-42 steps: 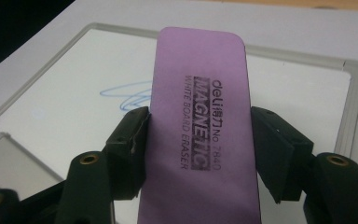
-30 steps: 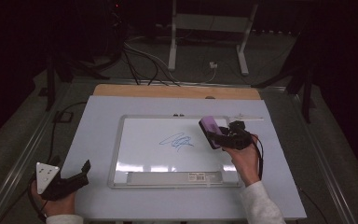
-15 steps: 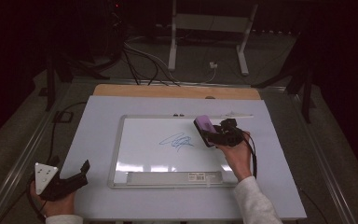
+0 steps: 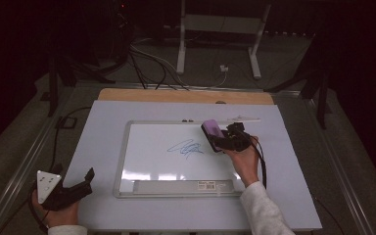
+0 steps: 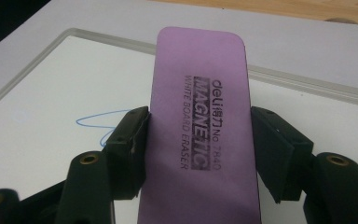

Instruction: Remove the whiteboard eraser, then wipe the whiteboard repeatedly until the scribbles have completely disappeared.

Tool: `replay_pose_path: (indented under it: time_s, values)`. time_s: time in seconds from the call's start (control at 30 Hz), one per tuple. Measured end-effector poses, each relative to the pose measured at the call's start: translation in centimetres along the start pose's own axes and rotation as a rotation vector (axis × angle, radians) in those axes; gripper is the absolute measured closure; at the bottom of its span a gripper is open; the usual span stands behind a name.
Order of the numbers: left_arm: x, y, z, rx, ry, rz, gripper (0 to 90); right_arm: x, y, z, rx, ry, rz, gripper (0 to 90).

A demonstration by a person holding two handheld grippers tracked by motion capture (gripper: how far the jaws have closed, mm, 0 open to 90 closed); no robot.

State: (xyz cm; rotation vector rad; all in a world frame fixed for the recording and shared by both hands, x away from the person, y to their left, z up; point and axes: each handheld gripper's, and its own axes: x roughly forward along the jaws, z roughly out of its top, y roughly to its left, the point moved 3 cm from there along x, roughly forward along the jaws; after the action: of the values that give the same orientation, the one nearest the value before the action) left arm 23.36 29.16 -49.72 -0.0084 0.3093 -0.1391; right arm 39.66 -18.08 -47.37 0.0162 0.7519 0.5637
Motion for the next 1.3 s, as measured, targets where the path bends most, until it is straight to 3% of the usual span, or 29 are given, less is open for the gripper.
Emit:
replay_pose_path:
  time_s: [0.43, 0.83, 1.3]
  values:
    - [0.1, 0.0, -0.1, -0.002, 0.004, 0.001, 0.5, 1.9, 0.1, -0.4, -0.046, 0.046, -0.046, 40.5]
    - [0.1, 0.2, 0.0, -0.005, 0.004, 0.004, 0.6, 3.3, 0.7, -0.9, -0.065, 0.08, -0.047, 40.5]
    - [0.1, 0.2, 0.0, -0.008, 0.004, 0.005, 0.6, 4.8, 1.2, -1.7, -0.124, 0.129, -0.105, 40.4]
